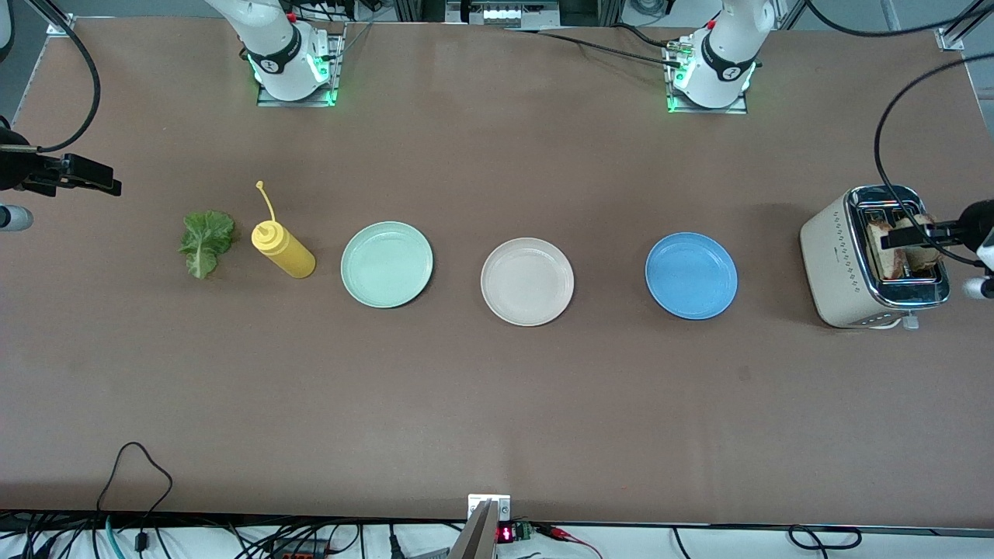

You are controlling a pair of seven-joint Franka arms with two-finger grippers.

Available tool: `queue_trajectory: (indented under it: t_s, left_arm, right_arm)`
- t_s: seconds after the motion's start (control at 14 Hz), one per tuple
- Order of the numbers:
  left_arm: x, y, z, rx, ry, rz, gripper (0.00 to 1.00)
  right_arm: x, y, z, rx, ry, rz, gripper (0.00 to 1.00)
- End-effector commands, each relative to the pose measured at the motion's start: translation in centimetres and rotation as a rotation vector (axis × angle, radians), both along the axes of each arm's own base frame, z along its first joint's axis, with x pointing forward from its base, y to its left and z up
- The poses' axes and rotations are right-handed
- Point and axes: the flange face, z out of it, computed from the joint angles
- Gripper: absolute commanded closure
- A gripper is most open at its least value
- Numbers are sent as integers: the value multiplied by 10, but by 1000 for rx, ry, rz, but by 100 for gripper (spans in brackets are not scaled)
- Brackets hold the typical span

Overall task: Make sandwich in beige plate with both arms
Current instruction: 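Lower the left gripper onto a toast slice in the toaster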

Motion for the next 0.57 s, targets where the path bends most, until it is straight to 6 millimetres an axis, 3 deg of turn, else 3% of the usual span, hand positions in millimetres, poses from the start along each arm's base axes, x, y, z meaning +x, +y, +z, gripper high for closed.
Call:
queue_trajectory:
  t_s: [0.0,0.36,0.5]
  left_arm:
    - [6,30,-39,-9,49,11,0]
    - [-3,29,-85,-28,138,31,0]
    - [-6,28,-90,-34,157,31,0]
  right_arm:
    - [-1,2,4,11,-7,10,0]
    - [-1,3,4,11,-9,13,0]
    - [-1,3,4,11,-7,13,0]
